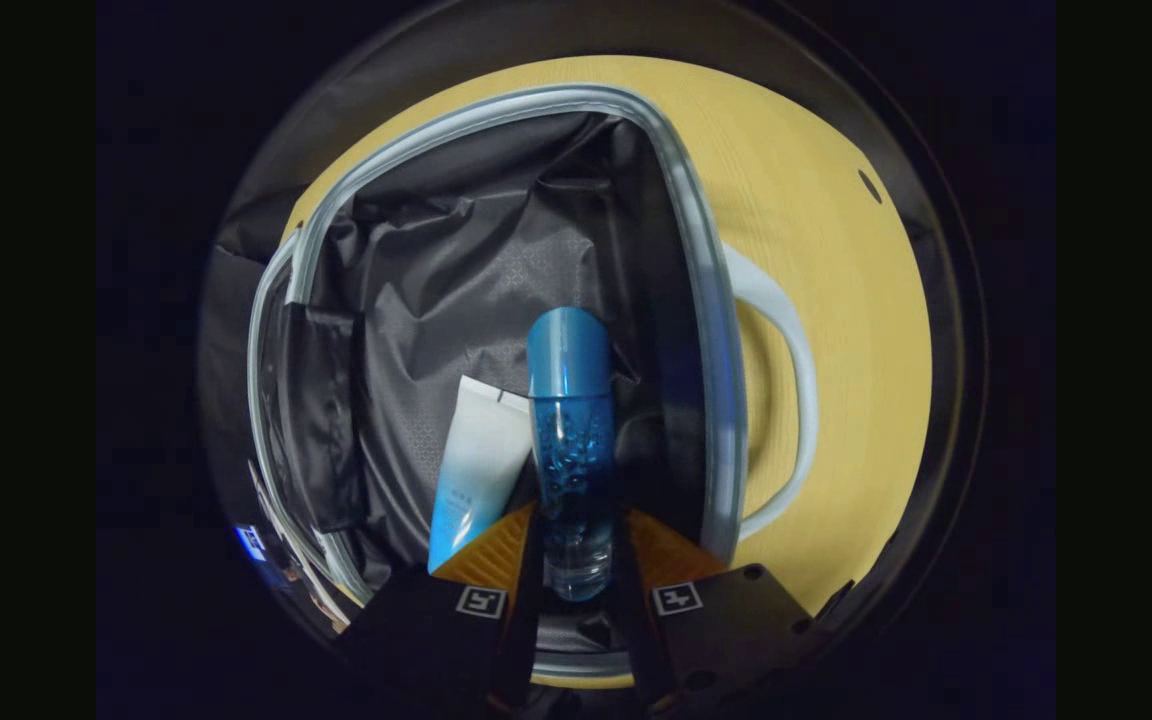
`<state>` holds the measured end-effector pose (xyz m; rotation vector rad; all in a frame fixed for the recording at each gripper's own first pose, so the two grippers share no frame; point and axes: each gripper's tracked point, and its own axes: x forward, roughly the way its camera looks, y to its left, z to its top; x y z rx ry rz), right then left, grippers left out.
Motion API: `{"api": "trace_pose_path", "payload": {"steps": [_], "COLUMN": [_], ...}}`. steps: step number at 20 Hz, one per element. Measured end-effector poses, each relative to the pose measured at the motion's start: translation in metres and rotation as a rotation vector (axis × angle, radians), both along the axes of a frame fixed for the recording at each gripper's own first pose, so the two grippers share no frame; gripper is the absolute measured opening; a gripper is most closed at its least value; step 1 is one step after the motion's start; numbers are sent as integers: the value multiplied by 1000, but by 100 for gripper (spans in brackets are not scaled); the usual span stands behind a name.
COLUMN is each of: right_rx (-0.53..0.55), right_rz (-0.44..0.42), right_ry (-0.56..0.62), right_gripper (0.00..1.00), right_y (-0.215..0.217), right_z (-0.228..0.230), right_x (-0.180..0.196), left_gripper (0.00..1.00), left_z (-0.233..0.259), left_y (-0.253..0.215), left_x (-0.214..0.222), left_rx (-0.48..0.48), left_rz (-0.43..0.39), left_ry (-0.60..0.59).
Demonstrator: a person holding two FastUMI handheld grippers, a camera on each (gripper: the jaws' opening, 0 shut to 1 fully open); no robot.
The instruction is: First open the suitcase, pack the skin care products into it, and then close the suitcase.
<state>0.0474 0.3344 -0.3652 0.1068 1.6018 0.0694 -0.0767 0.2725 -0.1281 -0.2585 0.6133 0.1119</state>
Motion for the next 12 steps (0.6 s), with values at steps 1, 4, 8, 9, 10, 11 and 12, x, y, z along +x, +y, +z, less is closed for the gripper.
{"api": "trace_pose_path", "payload": {"steps": [1,4,8,9,10,11,12], "right_rx": [23,77,160,160,158,152,147], "right_rz": [-3,-15,78,128,177,223,256], "right_ry": [-3,-39,-222,-304,-396,-486,-562], "right_gripper": [39,42,51,60,65,66,69], "right_y": [0,-7,-41,-56,-72,-88,-101], "right_z": [6,34,85,97,111,124,135], "right_x": [-3,-12,-21,-22,-22,-22,-25], "left_gripper": [98,98,98,98,99,98,99], "left_z": [0,-5,-9,-9,-11,-14,-19], "left_y": [0,6,16,22,37,57,80], "left_x": [3,7,13,16,17,19,22], "left_rx": [7,28,7,14,33,57,77], "left_rz": [-3,-4,-27,-47,-49,-42,-24], "left_ry": [0,13,2,-14,-19,-14,3]}}
